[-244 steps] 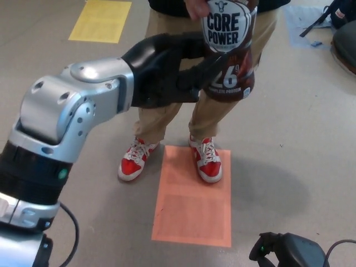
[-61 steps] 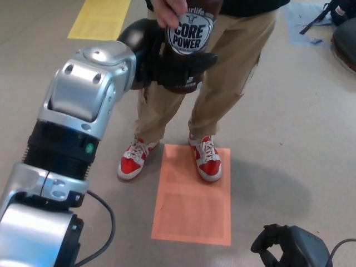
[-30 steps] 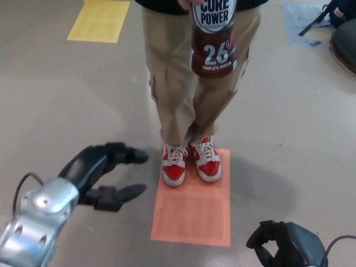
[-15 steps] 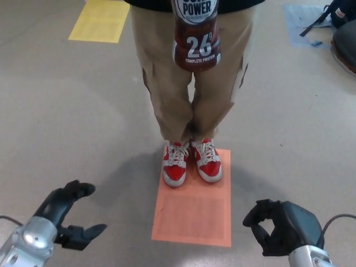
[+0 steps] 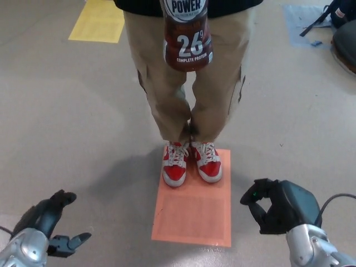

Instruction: The robot recieved a bottle of protein shake from a person using its left hand and then shake the protein up and down 2 two times and hand it back to the person

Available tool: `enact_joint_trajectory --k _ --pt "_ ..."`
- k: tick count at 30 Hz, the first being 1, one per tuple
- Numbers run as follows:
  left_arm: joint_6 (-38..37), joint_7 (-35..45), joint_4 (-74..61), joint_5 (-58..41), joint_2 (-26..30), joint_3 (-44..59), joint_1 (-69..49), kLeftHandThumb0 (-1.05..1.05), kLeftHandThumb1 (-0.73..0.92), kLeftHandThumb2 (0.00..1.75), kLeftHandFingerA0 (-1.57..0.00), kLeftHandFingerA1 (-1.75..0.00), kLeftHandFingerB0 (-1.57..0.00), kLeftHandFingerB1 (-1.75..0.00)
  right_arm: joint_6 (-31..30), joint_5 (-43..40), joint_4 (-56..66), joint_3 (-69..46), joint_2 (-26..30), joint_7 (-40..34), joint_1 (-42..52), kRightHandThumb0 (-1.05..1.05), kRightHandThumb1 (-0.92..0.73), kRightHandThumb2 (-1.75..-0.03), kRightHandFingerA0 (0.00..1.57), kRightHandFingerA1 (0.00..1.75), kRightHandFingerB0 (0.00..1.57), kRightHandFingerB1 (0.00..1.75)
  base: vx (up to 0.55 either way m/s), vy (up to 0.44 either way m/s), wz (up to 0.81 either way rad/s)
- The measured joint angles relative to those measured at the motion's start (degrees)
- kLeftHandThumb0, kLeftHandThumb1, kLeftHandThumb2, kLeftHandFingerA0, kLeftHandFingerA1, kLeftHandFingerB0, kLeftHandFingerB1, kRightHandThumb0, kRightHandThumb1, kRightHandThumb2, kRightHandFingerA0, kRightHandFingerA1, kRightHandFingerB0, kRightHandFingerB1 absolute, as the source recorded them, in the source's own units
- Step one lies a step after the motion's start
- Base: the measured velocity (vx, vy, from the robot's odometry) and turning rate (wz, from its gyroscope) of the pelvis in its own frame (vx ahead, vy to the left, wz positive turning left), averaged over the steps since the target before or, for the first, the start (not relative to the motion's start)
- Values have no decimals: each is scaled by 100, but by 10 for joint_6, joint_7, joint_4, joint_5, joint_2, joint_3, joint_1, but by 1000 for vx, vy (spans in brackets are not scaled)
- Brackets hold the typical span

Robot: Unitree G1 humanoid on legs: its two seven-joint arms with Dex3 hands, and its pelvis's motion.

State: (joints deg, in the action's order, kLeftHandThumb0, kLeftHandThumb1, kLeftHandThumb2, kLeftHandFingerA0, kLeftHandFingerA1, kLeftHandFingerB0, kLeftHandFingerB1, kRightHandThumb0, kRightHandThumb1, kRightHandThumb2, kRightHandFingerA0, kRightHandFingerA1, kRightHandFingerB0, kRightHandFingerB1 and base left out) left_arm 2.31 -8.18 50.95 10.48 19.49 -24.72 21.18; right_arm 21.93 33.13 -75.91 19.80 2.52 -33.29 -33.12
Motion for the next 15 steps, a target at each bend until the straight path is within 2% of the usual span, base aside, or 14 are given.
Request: enact_joint_trajectory --k 1,2,3,4,6,7,8,9,10,11,15 --pt "-10 -8 14 6 0 -8 8 -54 59 76 -29 -42 -10 -36 -1 0 0 -1 0 0 -4 -48 -55 -112 103 105 86 78 0 0 0" --pt "-16 -14 22 11 1 -13 13 -54 59 78 -29 -43 -8 -35 -1 0 0 -2 0 1 -6 -46 -61 -102 101 105 89 68 0 0 0" --pt "-29 -24 38 20 1 -22 22 -54 59 78 -29 -43 -8 -35 -2 0 0 -4 1 1 -10 -46 -61 -102 101 105 89 68 0 0 0" --pt "-36 -30 47 25 2 -28 27 -53 60 76 -31 -43 -10 -36 -3 0 0 -5 1 1 -11 -47 -55 -113 101 104 82 76 0 0 0" --pt "-54 -45 66 38 3 -41 37 -52 59 76 -31 -43 -11 -36 -4 0 0 -6 1 2 -14 -47 -56 -113 102 104 80 75 0 0 0" --pt "-65 -55 76 44 4 -46 41 -50 60 76 -33 -43 -13 -37 -5 0 0 -7 1 3 -15 -47 -61 -103 101 100 85 62 0 0 0" --pt "-72 -62 81 49 4 -49 43 -47 60 76 -34 -43 -16 -37 -6 0 0 -7 1 4 -15 -47 -62 -103 102 104 85 62 0 0 0" --pt "-82 -72 89 55 5 -54 46 -47 60 76 -34 -43 -16 -37 -7 0 -1 -7 1 6 -15 -47 -62 -103 102 104 85 62 0 0 0" --pt "-88 -78 93 58 6 -57 47 -37 71 62 -43 -37 -22 -31 -8 0 -1 -7 1 7 -15 -48 -56 -113 102 103 78 72 0 0 0" --pt "-101 -92 100 66 6 -61 47 -37 71 62 -43 -37 -22 -31 -9 0 -1 -7 1 8 -15 -48 -56 -113 102 103 78 72 0 0 0" --pt "-132 -126 108 86 8 -71 41 -34 70 60 -54 -39 -41 -35 -11 0 -1 -7 2 9 -14 -50 -54 -112 103 105 80 74 0 0 0"
